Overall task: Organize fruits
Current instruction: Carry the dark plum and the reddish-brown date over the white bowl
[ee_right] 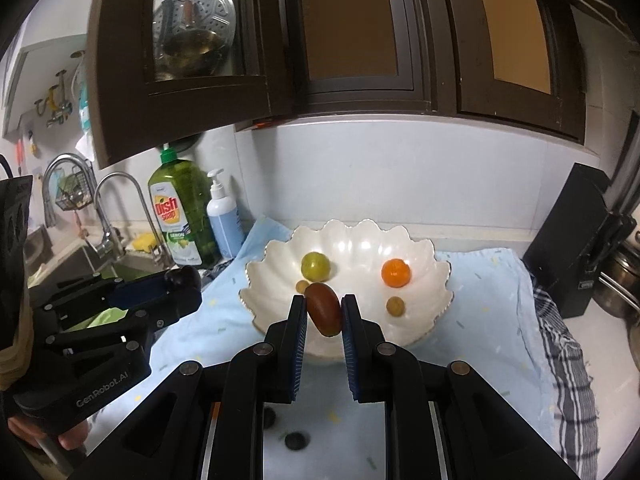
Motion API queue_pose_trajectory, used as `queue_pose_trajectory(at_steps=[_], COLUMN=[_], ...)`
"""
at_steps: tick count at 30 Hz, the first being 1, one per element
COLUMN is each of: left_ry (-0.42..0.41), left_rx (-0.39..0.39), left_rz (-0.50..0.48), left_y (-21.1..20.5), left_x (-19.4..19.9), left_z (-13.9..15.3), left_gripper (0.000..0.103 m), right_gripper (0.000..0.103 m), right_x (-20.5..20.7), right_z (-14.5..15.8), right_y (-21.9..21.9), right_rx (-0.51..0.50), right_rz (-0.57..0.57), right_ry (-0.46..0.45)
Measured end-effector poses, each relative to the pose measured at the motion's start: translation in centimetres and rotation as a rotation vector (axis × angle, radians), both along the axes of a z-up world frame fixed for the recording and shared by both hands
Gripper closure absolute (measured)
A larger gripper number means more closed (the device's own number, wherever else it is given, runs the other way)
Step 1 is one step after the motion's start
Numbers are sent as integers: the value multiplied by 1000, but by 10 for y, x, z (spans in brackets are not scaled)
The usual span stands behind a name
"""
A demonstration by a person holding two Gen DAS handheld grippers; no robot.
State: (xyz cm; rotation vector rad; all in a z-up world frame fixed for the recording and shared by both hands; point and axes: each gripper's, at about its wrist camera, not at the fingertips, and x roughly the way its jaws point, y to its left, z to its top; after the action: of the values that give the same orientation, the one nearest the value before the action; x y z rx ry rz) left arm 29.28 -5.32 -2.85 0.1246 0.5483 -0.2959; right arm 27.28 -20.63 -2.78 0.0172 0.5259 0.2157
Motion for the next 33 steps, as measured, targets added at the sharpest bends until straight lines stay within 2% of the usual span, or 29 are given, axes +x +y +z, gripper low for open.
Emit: queue_pose_trajectory(at_steps=[10,17,26,33], left_ry=[32,87,142,216], left_rx=[-20,-19,47,65], left_rz=[-12,-23,-48,-66], left_y=[-10,-16,-38,-51], left_x=[52,93,140,176], left_z=[-2,-16,-33,-53], left_gripper=[77,77,77,77], right_gripper=[84,84,84,84], right_x=[56,99,149,180], right_z=[-13,-30,-52,-67], right_y=[-3,-8,-17,-24], right_rx=[-7,-17,-27,-49], right_rz=[12,4,4,-2], right_ry=[55,111,204,268])
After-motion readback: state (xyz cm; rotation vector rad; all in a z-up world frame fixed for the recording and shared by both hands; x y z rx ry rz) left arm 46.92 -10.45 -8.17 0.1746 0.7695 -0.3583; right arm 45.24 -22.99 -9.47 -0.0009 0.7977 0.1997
